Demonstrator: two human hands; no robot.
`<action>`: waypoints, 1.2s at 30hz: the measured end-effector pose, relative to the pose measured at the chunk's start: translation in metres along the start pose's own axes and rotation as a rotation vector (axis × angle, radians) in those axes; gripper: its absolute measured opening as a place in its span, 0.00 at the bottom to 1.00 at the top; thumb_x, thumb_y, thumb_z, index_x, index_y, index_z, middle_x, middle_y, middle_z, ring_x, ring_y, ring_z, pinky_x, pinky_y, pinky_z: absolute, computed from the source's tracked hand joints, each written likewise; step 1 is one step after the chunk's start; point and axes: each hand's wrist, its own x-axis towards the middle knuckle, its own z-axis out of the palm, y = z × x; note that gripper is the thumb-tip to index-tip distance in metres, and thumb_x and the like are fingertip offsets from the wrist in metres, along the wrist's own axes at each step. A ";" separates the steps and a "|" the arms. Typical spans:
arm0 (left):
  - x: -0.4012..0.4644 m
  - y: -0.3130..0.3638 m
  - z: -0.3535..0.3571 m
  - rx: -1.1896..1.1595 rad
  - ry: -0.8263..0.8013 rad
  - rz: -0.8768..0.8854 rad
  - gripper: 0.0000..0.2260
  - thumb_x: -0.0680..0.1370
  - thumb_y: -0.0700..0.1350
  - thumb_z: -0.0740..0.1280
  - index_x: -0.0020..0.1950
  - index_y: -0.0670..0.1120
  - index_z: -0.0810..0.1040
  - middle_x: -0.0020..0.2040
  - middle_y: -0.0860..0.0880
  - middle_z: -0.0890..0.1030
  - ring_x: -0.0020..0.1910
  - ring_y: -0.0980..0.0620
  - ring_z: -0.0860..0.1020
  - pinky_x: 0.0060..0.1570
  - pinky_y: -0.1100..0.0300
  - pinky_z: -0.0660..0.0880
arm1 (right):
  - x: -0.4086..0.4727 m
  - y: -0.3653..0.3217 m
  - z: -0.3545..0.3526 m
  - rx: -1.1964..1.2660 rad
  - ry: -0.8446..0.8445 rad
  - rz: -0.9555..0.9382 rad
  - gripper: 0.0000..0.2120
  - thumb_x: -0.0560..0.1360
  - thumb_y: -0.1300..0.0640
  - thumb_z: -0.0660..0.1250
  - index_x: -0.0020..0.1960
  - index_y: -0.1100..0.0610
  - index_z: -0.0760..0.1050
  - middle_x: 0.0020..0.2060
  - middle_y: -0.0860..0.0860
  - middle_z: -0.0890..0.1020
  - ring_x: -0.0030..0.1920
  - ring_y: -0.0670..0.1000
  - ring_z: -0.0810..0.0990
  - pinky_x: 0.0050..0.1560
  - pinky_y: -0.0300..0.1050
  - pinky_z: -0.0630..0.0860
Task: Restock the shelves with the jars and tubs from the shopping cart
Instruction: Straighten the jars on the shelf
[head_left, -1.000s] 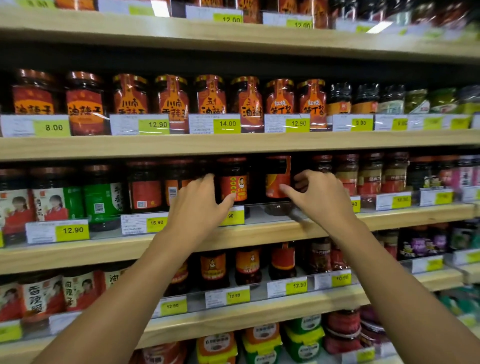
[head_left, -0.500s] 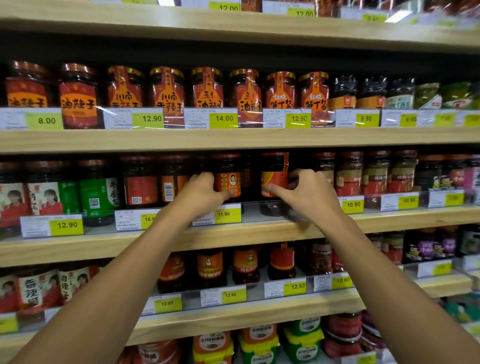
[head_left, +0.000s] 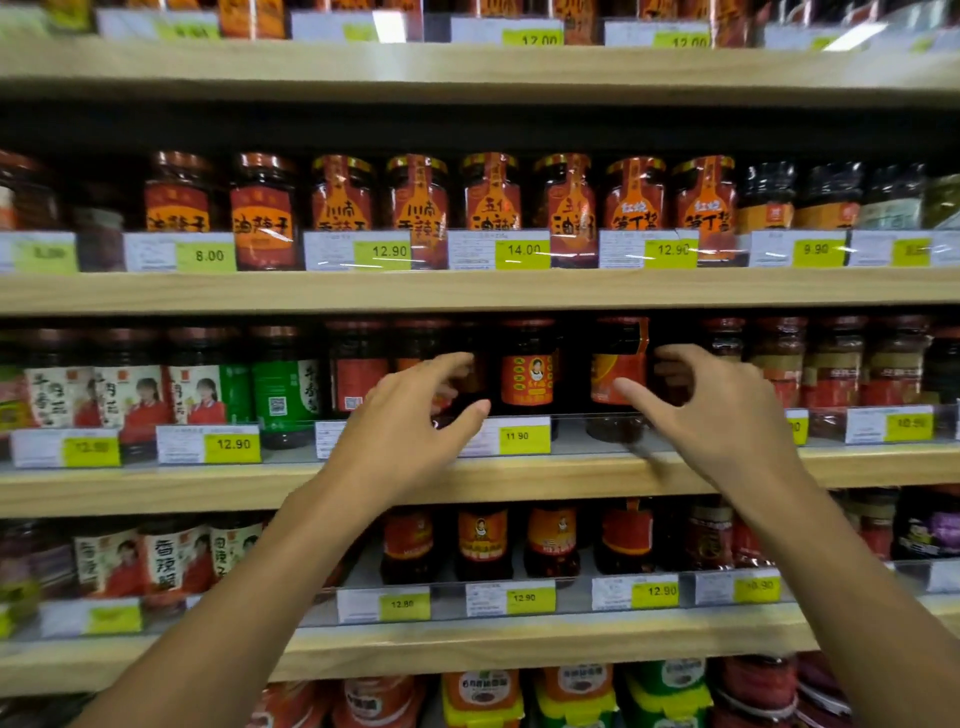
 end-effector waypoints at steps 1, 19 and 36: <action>-0.011 -0.006 -0.013 -0.010 0.078 0.039 0.24 0.74 0.62 0.64 0.69 0.58 0.74 0.58 0.59 0.82 0.54 0.58 0.82 0.53 0.51 0.81 | -0.006 -0.008 -0.003 0.049 0.043 -0.041 0.30 0.72 0.32 0.68 0.64 0.53 0.80 0.53 0.54 0.87 0.56 0.59 0.83 0.54 0.57 0.81; 0.007 -0.064 -0.054 0.386 0.060 -0.373 0.33 0.70 0.70 0.69 0.58 0.43 0.72 0.52 0.43 0.80 0.55 0.39 0.79 0.49 0.45 0.78 | 0.008 -0.167 0.081 -0.003 -0.313 -0.078 0.30 0.73 0.30 0.68 0.36 0.56 0.66 0.38 0.52 0.74 0.44 0.57 0.75 0.41 0.49 0.68; -0.014 -0.077 -0.076 0.338 0.117 -0.193 0.24 0.78 0.61 0.66 0.70 0.51 0.73 0.57 0.53 0.83 0.56 0.47 0.82 0.51 0.49 0.79 | 0.004 -0.133 0.070 0.015 -0.257 -0.119 0.29 0.74 0.31 0.67 0.56 0.57 0.80 0.45 0.51 0.84 0.50 0.56 0.82 0.49 0.53 0.81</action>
